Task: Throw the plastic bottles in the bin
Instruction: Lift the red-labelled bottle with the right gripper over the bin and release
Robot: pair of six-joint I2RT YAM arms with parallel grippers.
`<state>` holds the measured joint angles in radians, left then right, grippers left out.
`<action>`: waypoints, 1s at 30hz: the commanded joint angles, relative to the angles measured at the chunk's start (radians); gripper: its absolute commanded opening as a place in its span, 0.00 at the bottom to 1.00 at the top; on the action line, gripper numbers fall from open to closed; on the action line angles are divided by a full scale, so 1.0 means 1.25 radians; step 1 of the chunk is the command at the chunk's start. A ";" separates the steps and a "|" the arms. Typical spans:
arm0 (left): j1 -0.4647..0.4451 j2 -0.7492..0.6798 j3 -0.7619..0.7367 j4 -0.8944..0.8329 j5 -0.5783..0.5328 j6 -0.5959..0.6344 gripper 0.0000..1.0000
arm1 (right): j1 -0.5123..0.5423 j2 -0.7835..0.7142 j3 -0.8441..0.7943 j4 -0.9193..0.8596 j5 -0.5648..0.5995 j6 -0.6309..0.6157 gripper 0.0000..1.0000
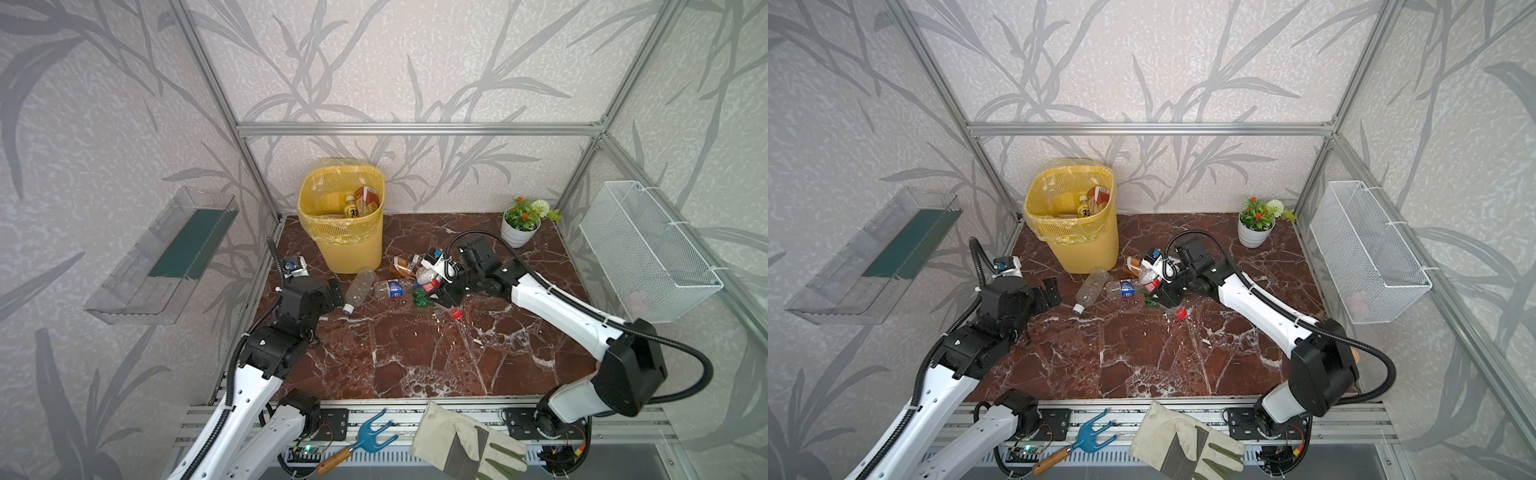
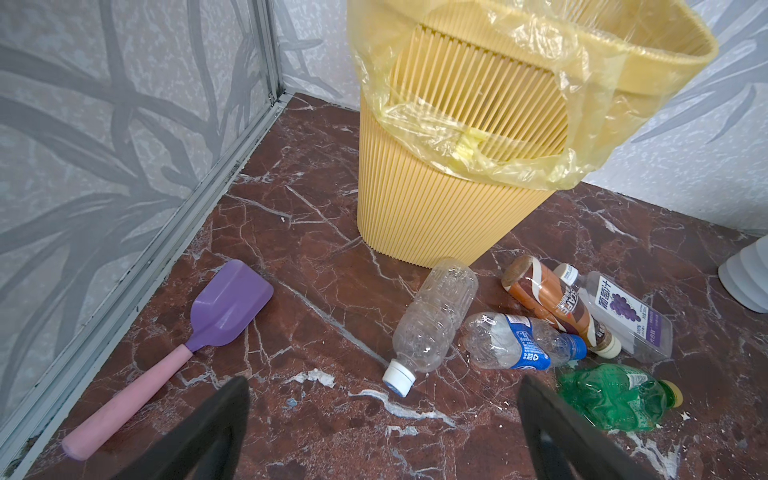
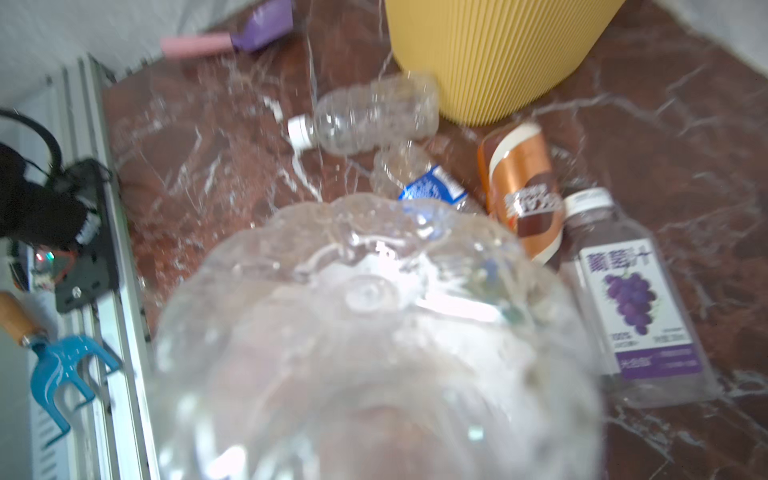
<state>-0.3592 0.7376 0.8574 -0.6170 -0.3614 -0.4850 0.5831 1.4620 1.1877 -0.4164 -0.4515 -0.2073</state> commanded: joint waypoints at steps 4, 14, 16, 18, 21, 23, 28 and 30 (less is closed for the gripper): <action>-0.001 0.013 0.017 -0.017 -0.002 0.013 0.99 | -0.034 -0.124 -0.014 0.285 -0.053 0.197 0.59; -0.001 0.009 0.017 -0.024 0.008 0.009 0.99 | -0.035 -0.055 0.061 0.730 0.032 0.474 0.57; -0.001 0.006 0.014 -0.026 0.009 0.008 0.99 | -0.034 -0.005 0.090 0.823 0.071 0.533 0.56; -0.001 0.006 0.017 -0.027 0.011 0.008 0.99 | -0.026 0.066 0.152 0.895 0.097 0.582 0.55; -0.001 0.008 0.021 -0.027 0.010 0.012 0.99 | -0.005 0.203 0.314 0.878 0.096 0.595 0.56; -0.001 0.009 0.020 -0.025 0.011 0.014 0.99 | 0.002 0.317 0.456 0.832 0.061 0.614 0.57; -0.001 0.013 0.001 -0.016 0.008 0.006 0.99 | 0.008 0.692 1.071 0.460 0.009 0.655 0.67; -0.001 0.009 0.003 -0.024 0.017 0.001 0.99 | 0.015 0.930 1.555 0.162 0.031 0.598 0.84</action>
<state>-0.3592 0.7551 0.8574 -0.6281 -0.3408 -0.4721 0.5938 2.3562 2.5507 0.2699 -0.3969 0.5617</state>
